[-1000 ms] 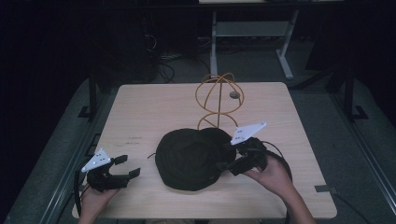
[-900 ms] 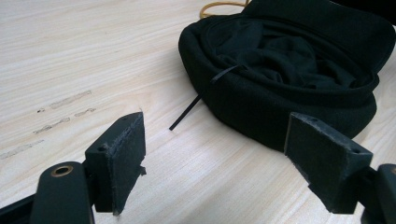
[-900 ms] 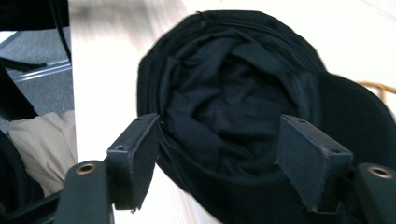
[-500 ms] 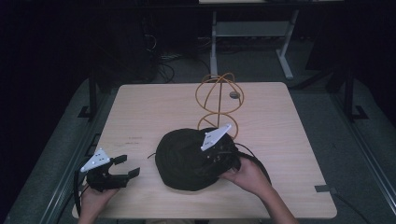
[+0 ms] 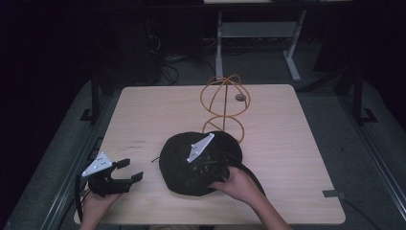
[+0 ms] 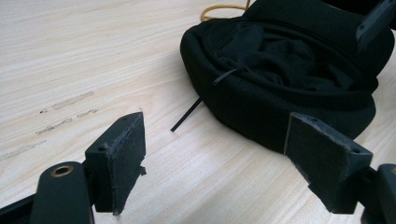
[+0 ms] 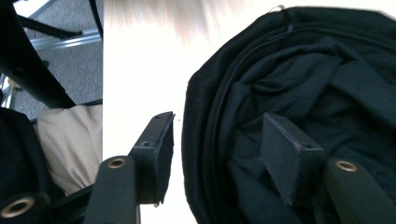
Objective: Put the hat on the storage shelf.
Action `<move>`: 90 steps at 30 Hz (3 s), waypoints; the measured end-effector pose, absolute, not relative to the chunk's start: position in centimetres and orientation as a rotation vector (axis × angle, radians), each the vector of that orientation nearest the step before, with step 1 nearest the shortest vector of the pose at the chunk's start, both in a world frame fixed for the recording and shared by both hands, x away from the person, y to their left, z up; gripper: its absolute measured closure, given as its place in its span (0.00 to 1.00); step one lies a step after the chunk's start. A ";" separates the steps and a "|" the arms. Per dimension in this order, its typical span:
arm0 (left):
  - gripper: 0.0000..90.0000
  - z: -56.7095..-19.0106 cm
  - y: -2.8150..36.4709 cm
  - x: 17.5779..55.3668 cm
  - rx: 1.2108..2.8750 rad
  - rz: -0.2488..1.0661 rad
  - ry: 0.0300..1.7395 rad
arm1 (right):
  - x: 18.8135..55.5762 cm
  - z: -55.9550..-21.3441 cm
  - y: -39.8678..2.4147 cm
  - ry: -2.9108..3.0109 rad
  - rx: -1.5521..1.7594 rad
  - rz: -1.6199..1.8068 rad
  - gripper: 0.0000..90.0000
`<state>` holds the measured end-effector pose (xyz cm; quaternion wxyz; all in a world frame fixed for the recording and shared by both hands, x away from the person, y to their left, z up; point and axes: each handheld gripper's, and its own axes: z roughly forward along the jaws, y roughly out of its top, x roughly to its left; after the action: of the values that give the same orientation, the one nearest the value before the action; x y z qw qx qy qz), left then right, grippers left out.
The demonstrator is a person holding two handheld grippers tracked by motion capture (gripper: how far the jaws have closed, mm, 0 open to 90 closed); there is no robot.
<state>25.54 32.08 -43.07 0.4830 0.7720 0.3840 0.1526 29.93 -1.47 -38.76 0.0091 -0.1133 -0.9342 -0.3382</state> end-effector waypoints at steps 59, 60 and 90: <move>0.20 -39.7 25.9 25.2 1.790 0.294 0.640 | 29.0 -30.6 -3.4 -2.797 -0.366 -1.295 0.88; 0.20 -39.7 25.7 25.3 1.782 0.295 0.639 | 29.0 -30.4 -3.6 -2.795 -0.366 -1.303 0.88; 0.95 -36.1 24.4 26.4 1.704 0.448 0.495 | 29.9 -28.4 -4.5 -2.618 -0.340 -1.475 0.84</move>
<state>26.41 24.38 -36.14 0.6097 0.7381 0.2142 0.1940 29.93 -4.47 -28.37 0.0585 -0.1124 -0.8642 -0.4870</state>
